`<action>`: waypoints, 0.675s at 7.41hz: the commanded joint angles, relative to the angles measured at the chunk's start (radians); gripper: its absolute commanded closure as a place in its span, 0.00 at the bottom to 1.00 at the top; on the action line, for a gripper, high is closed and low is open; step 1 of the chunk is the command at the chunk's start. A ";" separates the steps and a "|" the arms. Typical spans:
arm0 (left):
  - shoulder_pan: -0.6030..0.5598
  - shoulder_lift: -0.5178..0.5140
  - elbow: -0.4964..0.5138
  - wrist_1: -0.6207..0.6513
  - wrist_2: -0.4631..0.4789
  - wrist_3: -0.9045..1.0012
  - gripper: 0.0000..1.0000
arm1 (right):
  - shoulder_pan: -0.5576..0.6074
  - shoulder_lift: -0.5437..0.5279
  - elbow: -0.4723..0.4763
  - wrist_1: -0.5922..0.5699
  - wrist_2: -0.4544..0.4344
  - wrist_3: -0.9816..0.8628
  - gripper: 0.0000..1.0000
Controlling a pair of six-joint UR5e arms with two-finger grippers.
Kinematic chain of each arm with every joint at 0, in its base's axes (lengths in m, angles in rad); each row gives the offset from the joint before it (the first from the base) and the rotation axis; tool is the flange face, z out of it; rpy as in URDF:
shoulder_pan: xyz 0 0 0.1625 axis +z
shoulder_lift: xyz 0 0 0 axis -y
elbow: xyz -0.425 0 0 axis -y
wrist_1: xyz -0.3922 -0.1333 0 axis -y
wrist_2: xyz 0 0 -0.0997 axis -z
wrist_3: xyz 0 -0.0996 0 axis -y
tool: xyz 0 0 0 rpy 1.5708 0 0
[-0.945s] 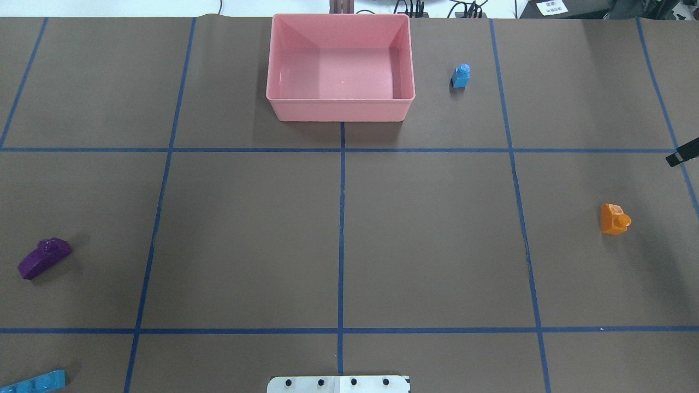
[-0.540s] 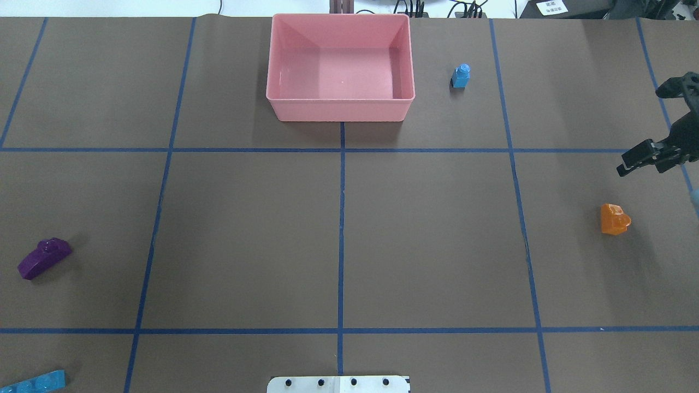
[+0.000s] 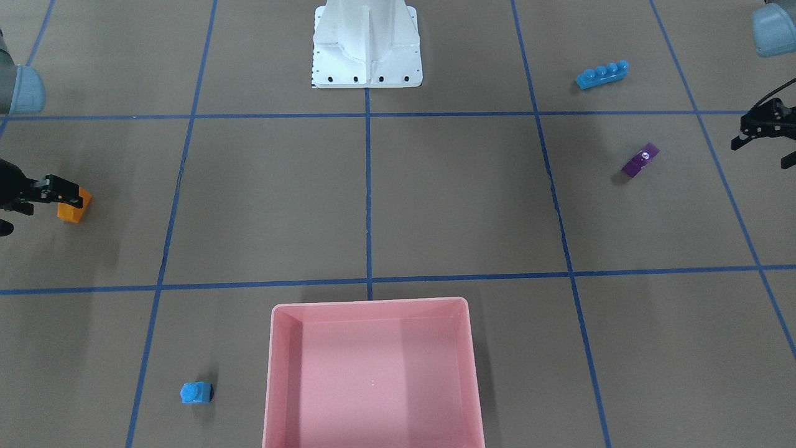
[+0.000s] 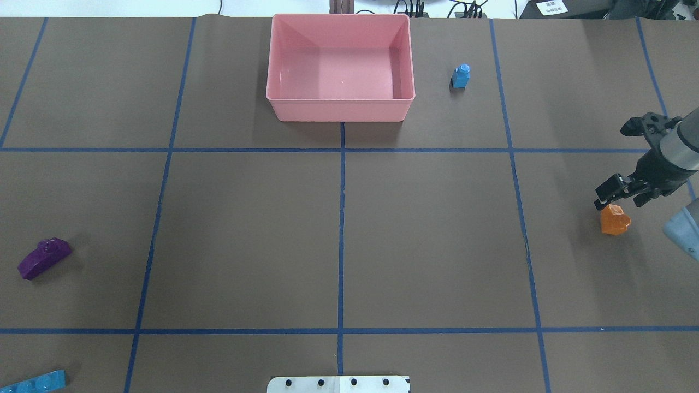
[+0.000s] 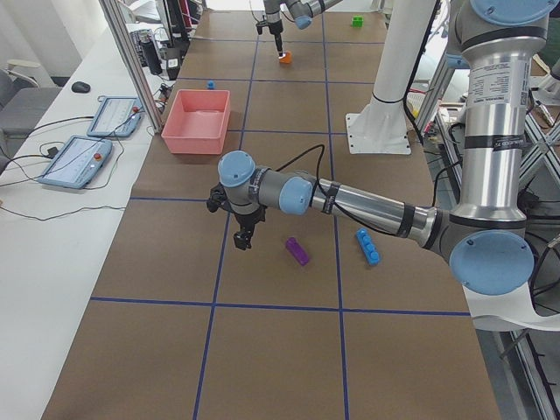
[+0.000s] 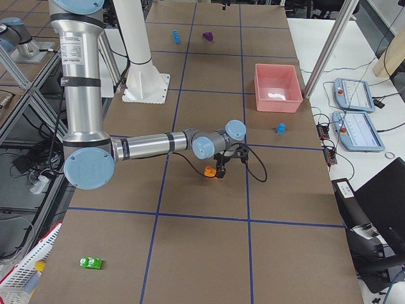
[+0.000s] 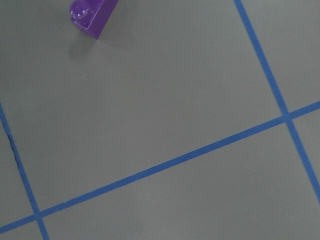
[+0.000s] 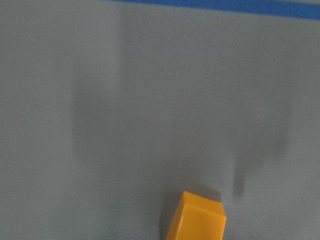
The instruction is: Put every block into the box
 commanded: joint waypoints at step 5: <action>0.265 0.010 -0.003 -0.099 0.172 0.007 0.00 | -0.013 0.000 0.054 -0.004 -0.007 0.003 1.00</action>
